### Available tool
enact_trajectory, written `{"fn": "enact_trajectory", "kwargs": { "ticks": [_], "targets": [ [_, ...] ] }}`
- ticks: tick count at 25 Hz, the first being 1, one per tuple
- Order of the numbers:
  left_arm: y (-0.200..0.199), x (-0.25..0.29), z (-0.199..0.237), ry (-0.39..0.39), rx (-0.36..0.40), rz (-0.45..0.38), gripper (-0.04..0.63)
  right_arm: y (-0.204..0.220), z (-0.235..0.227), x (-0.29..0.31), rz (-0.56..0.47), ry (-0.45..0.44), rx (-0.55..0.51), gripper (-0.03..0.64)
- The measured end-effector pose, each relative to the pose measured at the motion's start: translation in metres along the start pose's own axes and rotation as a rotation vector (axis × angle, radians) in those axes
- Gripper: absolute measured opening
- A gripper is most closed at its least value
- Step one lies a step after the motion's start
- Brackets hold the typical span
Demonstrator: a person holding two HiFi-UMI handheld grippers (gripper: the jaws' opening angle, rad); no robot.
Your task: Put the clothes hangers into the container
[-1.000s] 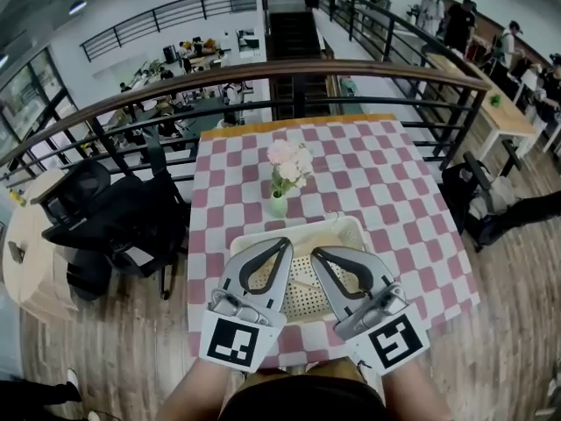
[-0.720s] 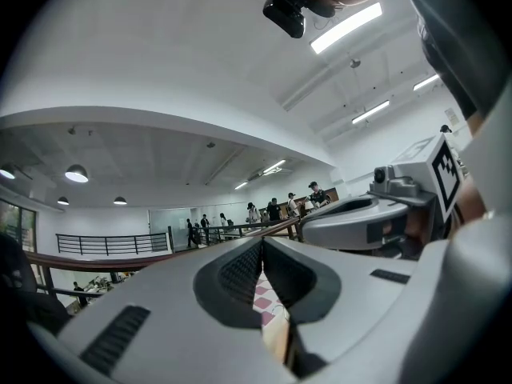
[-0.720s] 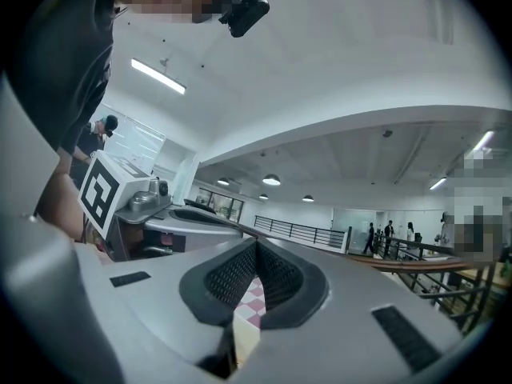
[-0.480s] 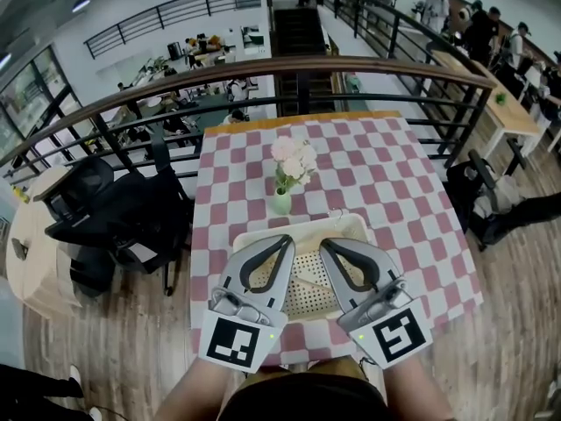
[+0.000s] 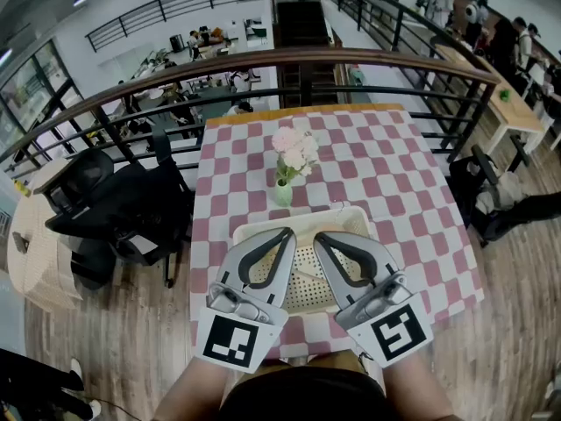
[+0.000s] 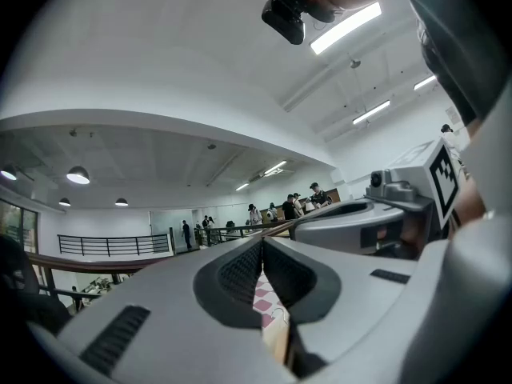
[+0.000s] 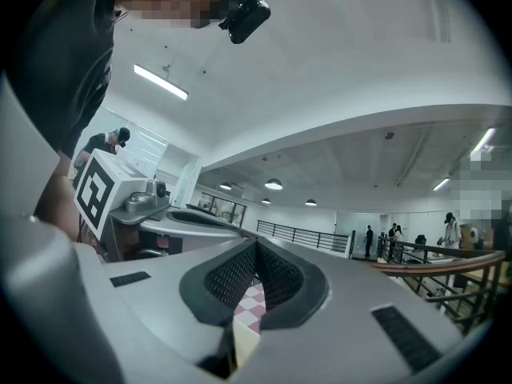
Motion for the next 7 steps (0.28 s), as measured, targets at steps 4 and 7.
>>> {"fn": "enact_trajectory", "kwargs": {
  "ticks": [4, 7],
  "targets": [
    [-0.0012, 0.0013, -0.0005, -0.015, -0.021, -0.001, 0.011, -0.0006, -0.0018, 0.0, -0.007, 0.002, 0.005, 0.031],
    [-0.0008, 0.0026, -0.002, -0.015, -0.021, 0.001, 0.011, 0.0011, -0.0021, 0.0004, -0.008, -0.003, 0.008, 0.031]
  ]
}}
Point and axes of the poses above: the fingertips, and each gripper's own axes: x forward along the fingers, z to its left, y out of its underside, the point moved 9 cm from there along -x, backward along the fingers
